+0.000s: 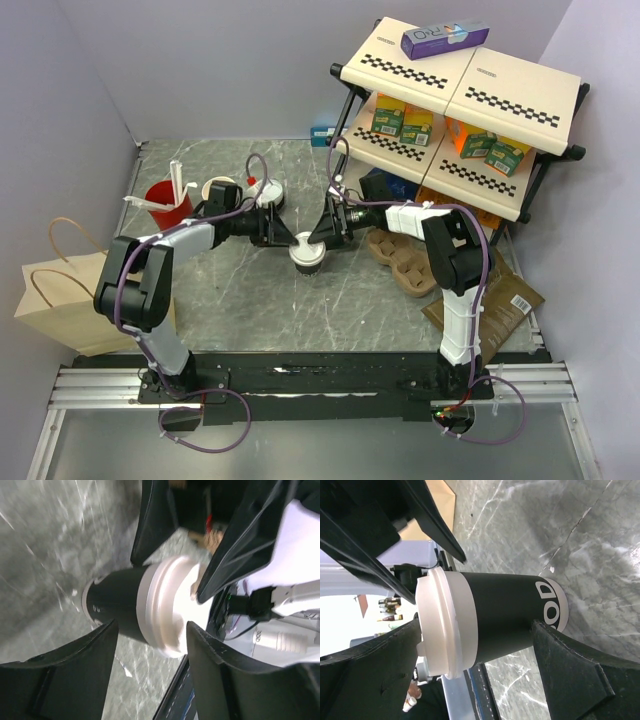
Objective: Pack the takeout coffee
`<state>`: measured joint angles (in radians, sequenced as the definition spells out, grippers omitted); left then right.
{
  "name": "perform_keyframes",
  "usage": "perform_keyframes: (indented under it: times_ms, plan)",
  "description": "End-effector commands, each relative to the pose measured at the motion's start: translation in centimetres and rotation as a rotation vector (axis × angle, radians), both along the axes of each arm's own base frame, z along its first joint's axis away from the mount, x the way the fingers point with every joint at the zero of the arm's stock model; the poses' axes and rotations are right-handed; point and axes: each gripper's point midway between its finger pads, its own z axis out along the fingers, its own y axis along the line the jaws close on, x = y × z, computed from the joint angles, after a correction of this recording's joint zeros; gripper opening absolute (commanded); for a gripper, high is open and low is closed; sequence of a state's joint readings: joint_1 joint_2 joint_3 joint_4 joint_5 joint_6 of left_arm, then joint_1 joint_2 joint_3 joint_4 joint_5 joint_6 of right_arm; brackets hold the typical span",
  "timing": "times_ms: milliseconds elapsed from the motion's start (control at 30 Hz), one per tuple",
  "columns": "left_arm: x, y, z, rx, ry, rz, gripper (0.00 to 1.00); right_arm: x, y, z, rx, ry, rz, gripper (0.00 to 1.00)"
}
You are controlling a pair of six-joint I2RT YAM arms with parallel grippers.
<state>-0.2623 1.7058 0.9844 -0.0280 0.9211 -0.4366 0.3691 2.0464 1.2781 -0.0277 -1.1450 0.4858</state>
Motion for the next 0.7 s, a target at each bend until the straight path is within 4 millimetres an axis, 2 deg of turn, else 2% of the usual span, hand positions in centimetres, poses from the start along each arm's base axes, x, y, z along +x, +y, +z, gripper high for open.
perform_keyframes:
  times_ms: [0, 133, 367, 567, 667]
  plan:
    - [1.7, -0.5, 2.1, -0.098, -0.034, 0.030, 0.61, 0.1, 0.2, 0.5, 0.003, -0.047, 0.020, 0.95]
    - [1.9, -1.0, 2.1, -0.141, 0.009, 0.028, 0.60, 0.1, 0.1, 0.3, -0.002, -0.046, 0.023, 0.93]
    - [1.8, -1.0, 0.6, -0.123, 0.038, 0.018, 0.56, 0.3, 0.3, 0.0, 0.000, -0.036, 0.021, 0.93]
    - [1.2, -0.2, -2.4, -0.065, 0.107, 0.080, 0.50, 0.3, 0.4, -0.6, -0.005, -0.029, 0.024, 0.92]
    - [0.1, 0.3, -4.9, -0.041, 0.176, 0.120, 0.48, 0.3, 0.3, -1.3, -0.013, -0.016, 0.022, 0.91]
